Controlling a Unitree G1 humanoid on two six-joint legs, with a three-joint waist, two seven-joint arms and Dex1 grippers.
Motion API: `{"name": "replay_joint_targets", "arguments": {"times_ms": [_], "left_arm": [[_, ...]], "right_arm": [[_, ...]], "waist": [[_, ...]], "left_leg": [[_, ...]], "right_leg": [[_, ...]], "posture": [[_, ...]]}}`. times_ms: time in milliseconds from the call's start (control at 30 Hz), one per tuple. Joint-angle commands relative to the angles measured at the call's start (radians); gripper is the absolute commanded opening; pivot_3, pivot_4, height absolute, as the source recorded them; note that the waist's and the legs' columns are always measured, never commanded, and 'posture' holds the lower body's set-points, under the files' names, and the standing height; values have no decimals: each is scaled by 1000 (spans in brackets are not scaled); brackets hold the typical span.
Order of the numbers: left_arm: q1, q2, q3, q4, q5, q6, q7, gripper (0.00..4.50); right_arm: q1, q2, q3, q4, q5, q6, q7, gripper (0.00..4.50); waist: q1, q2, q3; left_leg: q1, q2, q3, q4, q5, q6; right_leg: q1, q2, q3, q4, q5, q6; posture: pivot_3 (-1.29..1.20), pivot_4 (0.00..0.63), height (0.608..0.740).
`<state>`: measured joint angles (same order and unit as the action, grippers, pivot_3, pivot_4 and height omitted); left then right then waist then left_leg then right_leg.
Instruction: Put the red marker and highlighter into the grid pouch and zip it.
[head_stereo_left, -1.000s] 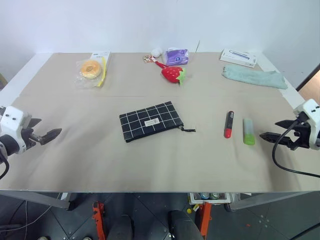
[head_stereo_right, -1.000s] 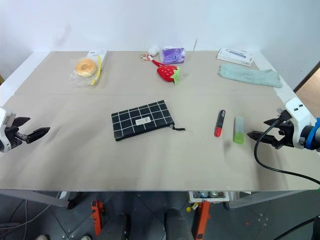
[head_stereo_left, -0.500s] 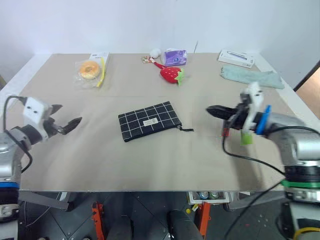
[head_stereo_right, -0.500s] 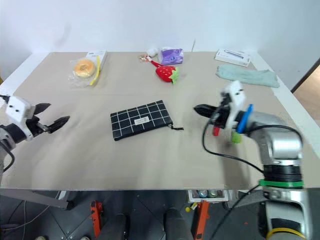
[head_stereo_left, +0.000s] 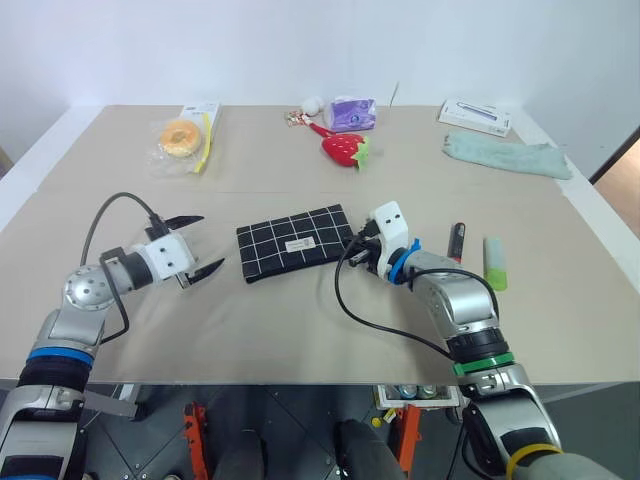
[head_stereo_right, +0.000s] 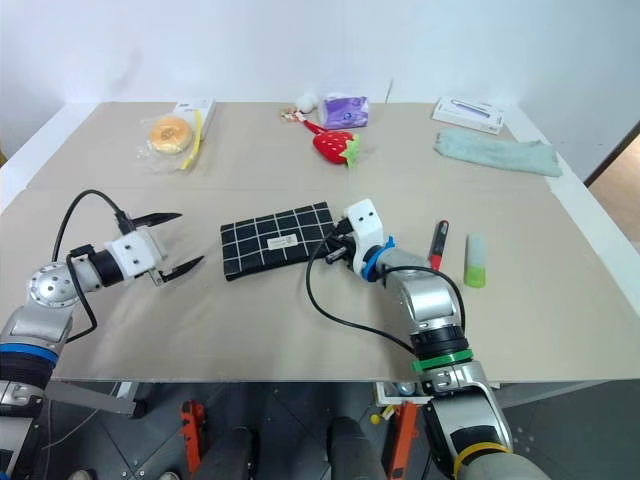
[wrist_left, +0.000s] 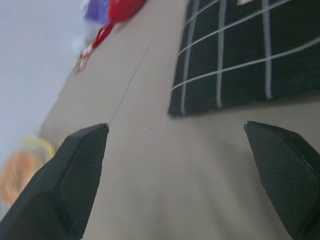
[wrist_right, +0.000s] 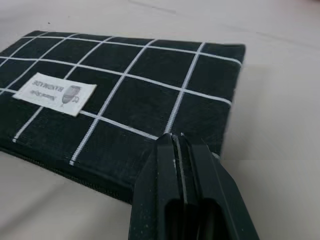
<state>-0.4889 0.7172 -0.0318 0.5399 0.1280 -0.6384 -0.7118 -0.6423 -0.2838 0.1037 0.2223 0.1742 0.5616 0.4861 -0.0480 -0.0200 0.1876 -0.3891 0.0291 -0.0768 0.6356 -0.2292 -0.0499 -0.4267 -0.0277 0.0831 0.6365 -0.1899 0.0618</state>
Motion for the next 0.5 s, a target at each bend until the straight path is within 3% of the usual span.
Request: {"name": "replay_joint_targets", "arguments": {"times_ms": [33,200,500], "left_arm": [[-34,17,-48,59,158,-199,133,4500],[-77,65,-169,167,461,-396,356,4500],[-213,75,-319,326,709,-475,657,4500]], "right_arm": [[41,5,20,16,-37,28,-29,53],[45,12,22,-5,-42,44,-30,53],[51,8,28,-36,-49,61,-15,53]], "waist": [[0,-2,-3],[3,-6,-9],[4,1,-19]], "left_leg": [[0,0,0,0,0,0],[4,0,-1,0,0,0],[6,0,-1,0,0,1]], "right_leg": [[0,0,0,0,0,0],[4,0,0,0,-2,3],[6,0,0,1,-4,7]], "posture": [[0,150,739],[0,150,739],[0,150,739]]}}
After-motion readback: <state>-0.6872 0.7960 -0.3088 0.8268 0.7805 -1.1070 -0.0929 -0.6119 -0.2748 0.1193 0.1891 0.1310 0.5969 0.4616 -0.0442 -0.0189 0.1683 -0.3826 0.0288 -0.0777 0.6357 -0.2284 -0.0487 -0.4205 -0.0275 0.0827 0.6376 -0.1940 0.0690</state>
